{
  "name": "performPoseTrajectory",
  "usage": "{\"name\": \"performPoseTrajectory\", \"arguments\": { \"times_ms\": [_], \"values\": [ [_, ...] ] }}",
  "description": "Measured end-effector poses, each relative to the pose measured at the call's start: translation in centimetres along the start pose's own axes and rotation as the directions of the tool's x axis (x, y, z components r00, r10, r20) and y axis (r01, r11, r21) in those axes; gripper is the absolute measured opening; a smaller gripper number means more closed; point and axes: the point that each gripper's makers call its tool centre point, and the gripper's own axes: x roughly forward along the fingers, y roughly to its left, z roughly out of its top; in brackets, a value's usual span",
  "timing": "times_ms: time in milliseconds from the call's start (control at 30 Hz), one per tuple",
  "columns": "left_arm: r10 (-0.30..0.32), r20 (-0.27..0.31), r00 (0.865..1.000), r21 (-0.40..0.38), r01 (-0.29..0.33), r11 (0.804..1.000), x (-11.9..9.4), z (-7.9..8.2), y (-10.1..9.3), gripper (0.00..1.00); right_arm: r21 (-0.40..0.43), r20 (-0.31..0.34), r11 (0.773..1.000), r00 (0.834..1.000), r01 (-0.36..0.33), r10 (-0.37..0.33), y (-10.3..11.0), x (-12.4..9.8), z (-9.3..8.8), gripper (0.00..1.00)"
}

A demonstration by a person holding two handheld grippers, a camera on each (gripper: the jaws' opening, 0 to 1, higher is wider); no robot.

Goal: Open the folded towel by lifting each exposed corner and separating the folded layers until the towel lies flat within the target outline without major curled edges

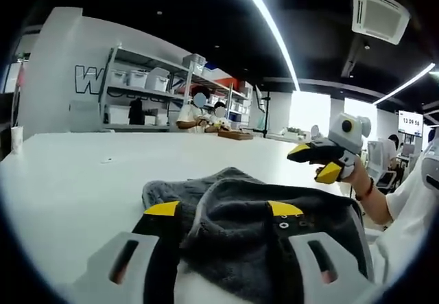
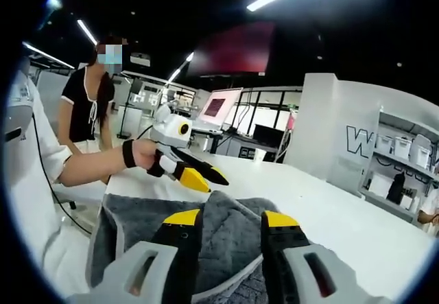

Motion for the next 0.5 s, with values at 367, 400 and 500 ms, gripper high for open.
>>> {"name": "performPoseTrajectory", "arguments": {
  "times_ms": [367, 400, 500],
  "values": [
    [0.019, -0.02, 1.0, -0.007, -0.019, 1.0, 0.36, -0.29, 0.57, 0.44, -0.003, -0.014, 1.0, 1.0, -0.008, 0.008, 0.02, 0.41, -0.15, 0.3],
    [0.019, -0.016, 1.0, -0.007, -0.019, 1.0, 0.39, -0.2, 0.59, 0.45, -0.003, -0.017, 1.0, 1.0, -0.01, 0.01, 0.01, 0.47, -0.21, 0.3],
    [0.017, -0.003, 1.0, -0.014, -0.017, 1.0, 0.5, 0.13, 0.67, 0.45, -0.002, -0.026, 1.0, 1.0, -0.007, 0.007, -0.23, 0.67, -0.41, 0.29]
  ]
}}
